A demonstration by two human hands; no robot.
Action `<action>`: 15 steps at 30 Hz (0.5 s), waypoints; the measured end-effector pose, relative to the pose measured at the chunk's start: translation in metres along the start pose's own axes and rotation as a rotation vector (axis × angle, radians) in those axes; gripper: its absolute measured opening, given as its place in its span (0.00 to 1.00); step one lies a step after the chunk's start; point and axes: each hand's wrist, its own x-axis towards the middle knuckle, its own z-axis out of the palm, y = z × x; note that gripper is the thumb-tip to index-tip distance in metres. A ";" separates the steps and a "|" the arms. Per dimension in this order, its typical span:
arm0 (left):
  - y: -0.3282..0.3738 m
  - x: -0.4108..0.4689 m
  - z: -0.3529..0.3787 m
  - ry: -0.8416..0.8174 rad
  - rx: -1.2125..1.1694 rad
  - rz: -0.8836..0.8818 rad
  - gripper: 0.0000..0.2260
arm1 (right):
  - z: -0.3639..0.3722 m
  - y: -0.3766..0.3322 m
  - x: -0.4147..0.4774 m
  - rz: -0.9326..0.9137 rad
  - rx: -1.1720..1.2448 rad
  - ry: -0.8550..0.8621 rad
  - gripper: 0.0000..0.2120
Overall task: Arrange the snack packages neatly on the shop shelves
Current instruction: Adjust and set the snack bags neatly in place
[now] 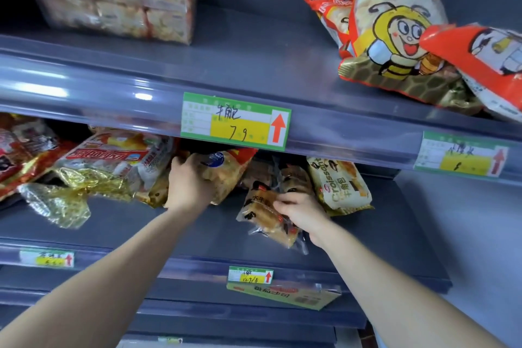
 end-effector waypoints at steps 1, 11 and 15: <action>0.002 0.005 -0.004 0.025 -0.073 -0.052 0.23 | 0.003 -0.003 -0.003 -0.009 -0.039 -0.035 0.18; 0.028 -0.036 -0.031 -0.158 -0.875 -0.468 0.15 | 0.079 -0.047 -0.011 -0.446 0.014 -0.151 0.63; 0.015 -0.041 -0.065 -0.186 -0.765 -0.440 0.10 | 0.090 -0.064 -0.016 -0.498 -0.062 -0.078 0.50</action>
